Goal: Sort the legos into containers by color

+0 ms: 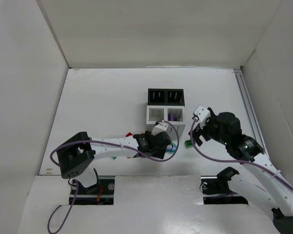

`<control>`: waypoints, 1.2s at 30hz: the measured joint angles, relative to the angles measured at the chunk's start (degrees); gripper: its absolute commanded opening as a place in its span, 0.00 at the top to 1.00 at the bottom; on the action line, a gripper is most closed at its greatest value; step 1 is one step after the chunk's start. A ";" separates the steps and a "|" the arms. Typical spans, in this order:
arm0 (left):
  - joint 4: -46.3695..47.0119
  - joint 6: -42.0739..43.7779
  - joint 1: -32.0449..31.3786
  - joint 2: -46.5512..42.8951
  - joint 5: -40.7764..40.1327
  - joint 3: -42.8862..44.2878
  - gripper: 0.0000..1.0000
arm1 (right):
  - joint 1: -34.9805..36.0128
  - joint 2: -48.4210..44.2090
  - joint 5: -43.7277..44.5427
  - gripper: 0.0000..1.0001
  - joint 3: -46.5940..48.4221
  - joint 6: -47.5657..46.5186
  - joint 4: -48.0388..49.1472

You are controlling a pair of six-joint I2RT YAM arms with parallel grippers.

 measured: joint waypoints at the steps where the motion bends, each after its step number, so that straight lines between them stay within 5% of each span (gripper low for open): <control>1: 0.00 0.02 0.00 -0.02 -0.11 0.15 0.51 | 0.00 -0.13 -0.07 0.03 -0.11 0.04 -0.02; 11: -0.74 0.92 0.68 -12.31 -2.32 1.22 0.57 | -0.02 -2.05 -7.08 0.01 -2.69 -1.46 1.40; 20: 8.15 5.60 8.13 -34.38 8.39 1.38 0.57 | 5.29 -3.10 -18.86 0.01 -10.21 -2.80 19.32; 32: 11.61 7.28 8.02 -36.13 19.15 1.14 0.58 | 13.00 5.16 -22.38 0.06 -4.79 -5.20 34.77; 36: 12.52 7.67 8.04 -36.13 20.31 0.76 0.58 | 13.53 6.12 -22.97 0.21 -4.00 -5.62 35.82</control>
